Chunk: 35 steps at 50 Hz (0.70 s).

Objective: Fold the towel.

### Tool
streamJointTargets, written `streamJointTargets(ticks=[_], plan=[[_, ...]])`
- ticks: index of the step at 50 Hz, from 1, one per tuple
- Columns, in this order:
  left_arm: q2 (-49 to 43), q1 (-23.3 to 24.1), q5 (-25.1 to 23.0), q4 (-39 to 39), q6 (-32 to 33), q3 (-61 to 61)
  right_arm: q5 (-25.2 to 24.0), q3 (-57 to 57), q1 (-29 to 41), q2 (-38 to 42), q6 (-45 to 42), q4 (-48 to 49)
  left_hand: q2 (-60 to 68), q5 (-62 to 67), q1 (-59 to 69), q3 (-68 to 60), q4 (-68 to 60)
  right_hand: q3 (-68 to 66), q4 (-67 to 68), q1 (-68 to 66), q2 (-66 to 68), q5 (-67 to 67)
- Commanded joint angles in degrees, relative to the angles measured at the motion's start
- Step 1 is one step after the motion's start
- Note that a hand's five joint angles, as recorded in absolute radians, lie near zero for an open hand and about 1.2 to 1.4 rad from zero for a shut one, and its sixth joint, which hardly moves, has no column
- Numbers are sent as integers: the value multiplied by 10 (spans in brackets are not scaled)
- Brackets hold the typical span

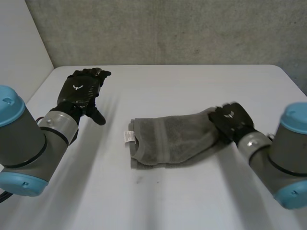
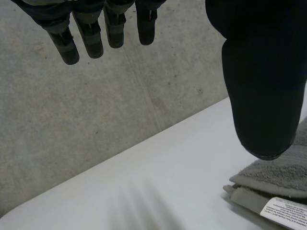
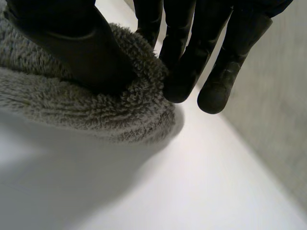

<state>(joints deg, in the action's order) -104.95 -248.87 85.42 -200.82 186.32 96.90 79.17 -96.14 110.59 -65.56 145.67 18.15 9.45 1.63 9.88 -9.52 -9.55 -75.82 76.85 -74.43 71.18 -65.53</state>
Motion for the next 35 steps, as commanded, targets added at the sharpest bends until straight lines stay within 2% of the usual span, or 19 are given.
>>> streamJointTargets(ticks=[1, 5, 7, 12, 16, 17, 18, 19, 20, 21, 23, 24, 25, 26, 28, 29, 31, 35], plan=[[3, 1, 0, 6, 0, -11, 10, 132, 176, 48, -135, -10, 5, -16, 1, -5, -4, -42, 31, -56, 88, -45], [11, -1, 2, 18, -1, -15, 4, 181, 227, 91, -170, -23, 5, -16, 1, -5, -4, -42, 31, -56, 88, -45], [17, -5, 7, 30, -1, -18, -2, 218, 264, 139, -194, -50, 5, -16, 1, -5, -4, -42, 31, -56, 88, -45], [18, -6, 9, 44, -1, -22, -23, 262, 292, 197, -203, -115, 5, -16, 1, -5, -4, -42, 31, -56, 88, -45], [18, -6, 10, 53, -2, -27, -25, 271, 290, 196, -191, -132, 5, -16, 1, -5, -4, -42, 31, -56, 88, -45], [18, -5, 10, 60, -3, -32, -22, 271, 286, 185, -175, -131, 5, -16, 1, -5, -4, 214, -224, 200, -168, 211], [18, -2, 11, 68, -3, -39, -22, 271, 286, 185, -175, -131, 5, -16, 1, -5, -4, 217, -227, 203, -170, 214], [18, -2, 11, 68, -3, -39, -17, 269, 284, 166, -145, -129, 5, -16, 1, -5, -4, 533, -543, 519, -487, 530], [18, 0, 13, 76, -3, -49, -14, 264, 277, 143, -98, -127, 5, -16, 1, -5, -4, 624, -635, 611, -578, 622], [18, 2, 18, 86, -9, -58, -14, 264, 277, 142, -98, -127, 5, -16, 1, -5, -4, 625, -636, 612, -579, 623], [18, 4, 21, 97, -19, -70, -1, 249, 243, 93, 24, -126, 5, -16, 1, -5, -4, 658, -669, 644, -612, 655], [18, 4, 21, 97, -19, -70, -1, 249, 242, 93, 24, -126, 5, -16, 1, -5, -4, 658, -669, 644, -612, 655], [18, 8, 22, 105, -34, -82, 5, 237, 218, 71, 87, -126, 5, -16, 1, -5, -4, 658, -669, 644, -612, 655], [15, 13, 22, 118, -53, -94, 6, 237, 218, 71, 88, -126, 5, -16, 1, -5, -4, 658, -669, 644, -612, 655], [9, 18, 22, 130, -74, -109, 9, 217, 174, 40, 201, -130, 5, -16, 1, -5, -4, 658, -669, 644, -612, 655], [4, 23, 23, 144, -93, -122, 9, 217, 174, 40, 202, -130, 5, -16, 1, -5, -4, 658, -669, 644, -612, 655], [-7, 29, 23, 158, -109, -133, 8, 205, 142, 28, 282, -142, 5, -16, 1, -5, -4, 658, -669, 644, -612, 655], [-35, 54, 23, 186, -133, -159, 4, 202, 110, 29, 326, -173, 5, -16, 1, -5, -4, 658, -669, 644, -612, 655]])
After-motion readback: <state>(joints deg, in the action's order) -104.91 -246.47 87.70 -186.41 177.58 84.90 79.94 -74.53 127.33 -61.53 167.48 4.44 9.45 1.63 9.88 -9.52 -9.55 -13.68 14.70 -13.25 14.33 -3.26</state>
